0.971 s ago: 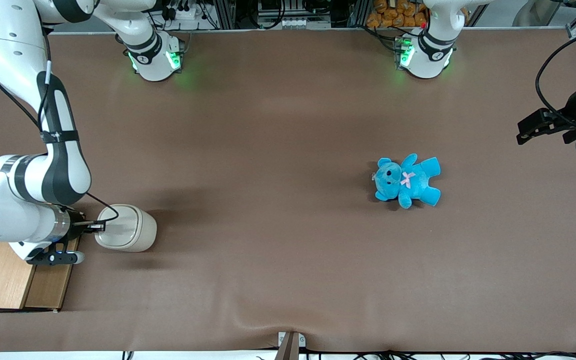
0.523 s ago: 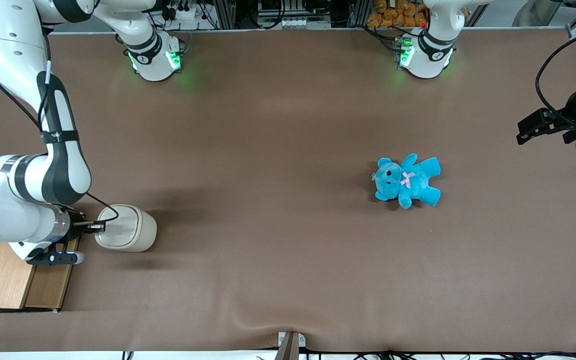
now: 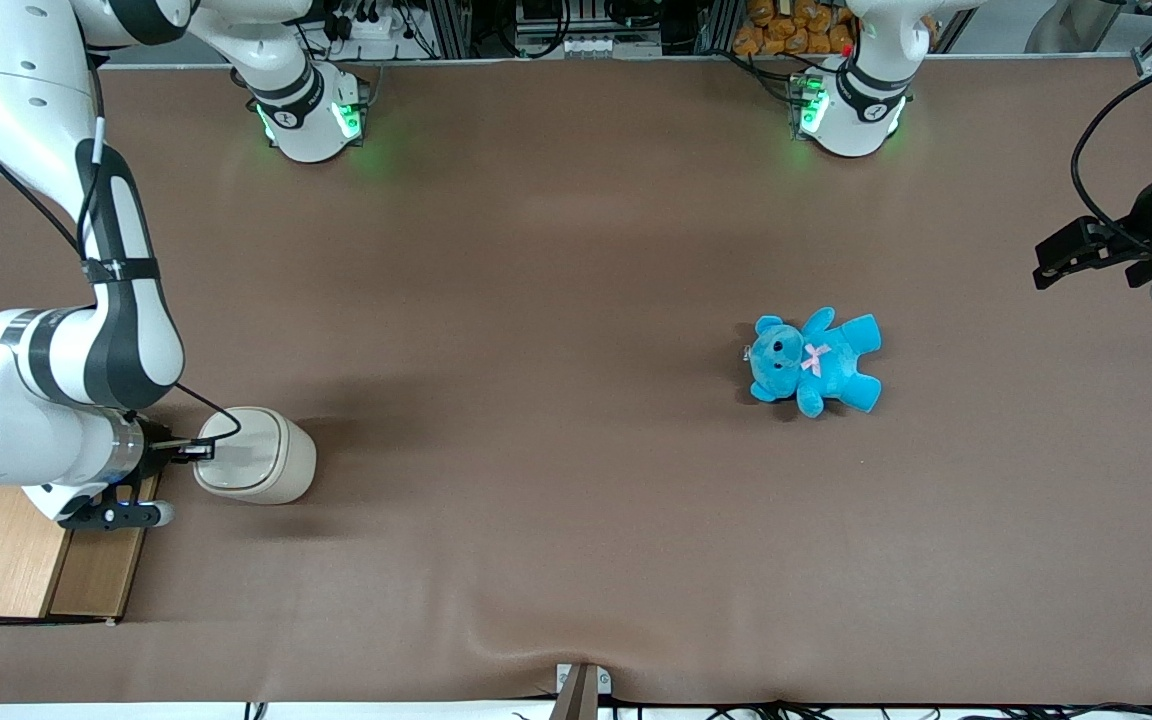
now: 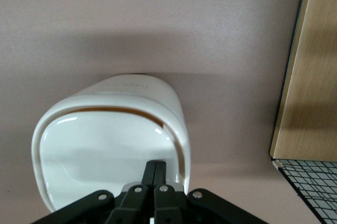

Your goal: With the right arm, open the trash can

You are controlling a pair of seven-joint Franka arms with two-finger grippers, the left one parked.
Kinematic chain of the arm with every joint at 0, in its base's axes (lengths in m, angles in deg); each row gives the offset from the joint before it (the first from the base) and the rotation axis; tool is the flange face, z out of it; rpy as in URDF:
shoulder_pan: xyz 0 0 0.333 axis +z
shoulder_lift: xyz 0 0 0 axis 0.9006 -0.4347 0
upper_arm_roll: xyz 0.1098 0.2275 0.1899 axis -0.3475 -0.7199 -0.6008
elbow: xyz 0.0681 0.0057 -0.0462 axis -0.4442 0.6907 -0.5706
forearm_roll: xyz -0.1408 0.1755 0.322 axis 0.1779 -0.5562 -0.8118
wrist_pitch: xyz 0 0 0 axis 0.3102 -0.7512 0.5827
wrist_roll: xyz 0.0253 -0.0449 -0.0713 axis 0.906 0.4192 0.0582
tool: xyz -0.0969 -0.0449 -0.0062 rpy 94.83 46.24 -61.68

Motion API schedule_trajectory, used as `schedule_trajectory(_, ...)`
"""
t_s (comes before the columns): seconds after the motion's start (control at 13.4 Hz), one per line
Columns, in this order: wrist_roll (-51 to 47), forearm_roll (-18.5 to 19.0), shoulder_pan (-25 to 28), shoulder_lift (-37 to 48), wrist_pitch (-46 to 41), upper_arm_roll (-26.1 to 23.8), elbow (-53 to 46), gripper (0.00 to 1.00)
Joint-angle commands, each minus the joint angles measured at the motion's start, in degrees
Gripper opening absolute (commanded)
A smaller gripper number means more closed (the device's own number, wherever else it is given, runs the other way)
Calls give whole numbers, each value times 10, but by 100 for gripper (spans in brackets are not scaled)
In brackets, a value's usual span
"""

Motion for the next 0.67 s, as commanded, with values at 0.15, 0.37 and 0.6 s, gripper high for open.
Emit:
schedule_trajectory(0.15, -2, 1, 3, 11, -57, -4, -31, 0)
schedule_trajectory(0.37, -3, -1, 3, 12, -101, -4, -64, 1)
schedule_trajectory(0.6, -22, -2, 8, 13, -140, -7, -88, 9)
